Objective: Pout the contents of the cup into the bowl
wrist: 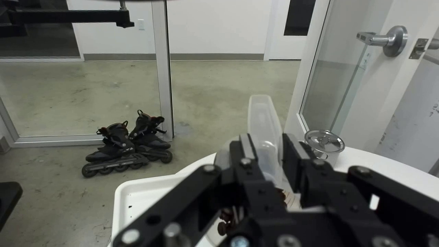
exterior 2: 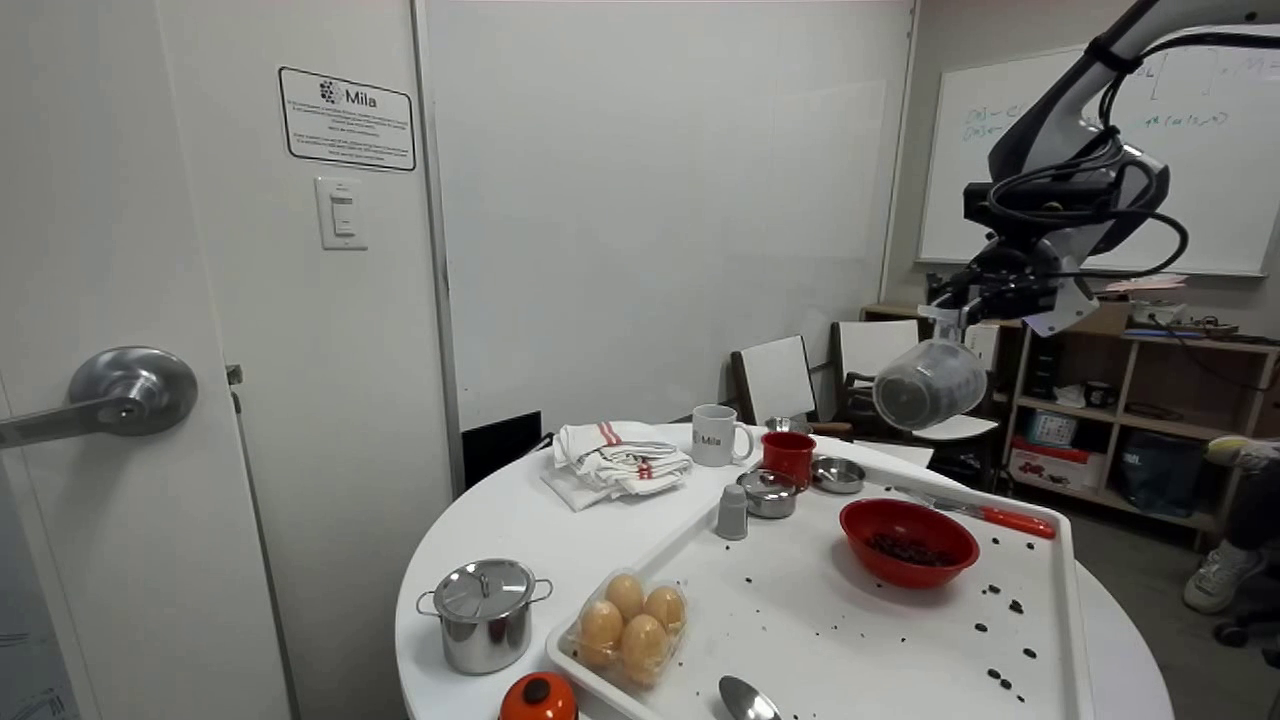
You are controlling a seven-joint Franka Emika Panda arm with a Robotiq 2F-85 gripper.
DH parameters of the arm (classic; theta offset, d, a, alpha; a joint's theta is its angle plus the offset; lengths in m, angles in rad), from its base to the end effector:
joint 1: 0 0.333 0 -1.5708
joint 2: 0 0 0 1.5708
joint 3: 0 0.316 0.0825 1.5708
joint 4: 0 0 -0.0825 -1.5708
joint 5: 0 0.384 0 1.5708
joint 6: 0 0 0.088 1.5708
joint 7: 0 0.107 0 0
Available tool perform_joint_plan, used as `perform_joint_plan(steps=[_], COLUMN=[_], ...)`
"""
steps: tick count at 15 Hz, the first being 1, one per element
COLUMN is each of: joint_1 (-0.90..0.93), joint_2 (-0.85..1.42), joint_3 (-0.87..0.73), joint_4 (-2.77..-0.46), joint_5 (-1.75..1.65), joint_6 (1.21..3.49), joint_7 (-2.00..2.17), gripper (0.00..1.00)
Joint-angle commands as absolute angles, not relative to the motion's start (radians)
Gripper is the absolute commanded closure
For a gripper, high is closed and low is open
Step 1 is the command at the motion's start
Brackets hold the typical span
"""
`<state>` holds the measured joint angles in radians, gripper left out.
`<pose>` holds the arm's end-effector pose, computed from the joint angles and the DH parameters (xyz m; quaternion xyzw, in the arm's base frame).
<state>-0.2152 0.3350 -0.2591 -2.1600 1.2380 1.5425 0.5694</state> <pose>0.4933 -0.1362 0.2550 -0.5203 0.5977 0.3851 0.4730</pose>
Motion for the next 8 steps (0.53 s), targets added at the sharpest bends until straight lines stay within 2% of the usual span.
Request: perform_joint_plan(steps=[1, 8], joint_1=[-0.219, -0.240], joint_2=[0.392, 0.485], joint_3=[-0.255, -0.255], joint_4=[-2.101, -2.016], joint_5=[1.249, 1.256], joint_6=[1.534, 1.506], joint_7=[0.603, 0.646], gripper=[0.89, 0.89])
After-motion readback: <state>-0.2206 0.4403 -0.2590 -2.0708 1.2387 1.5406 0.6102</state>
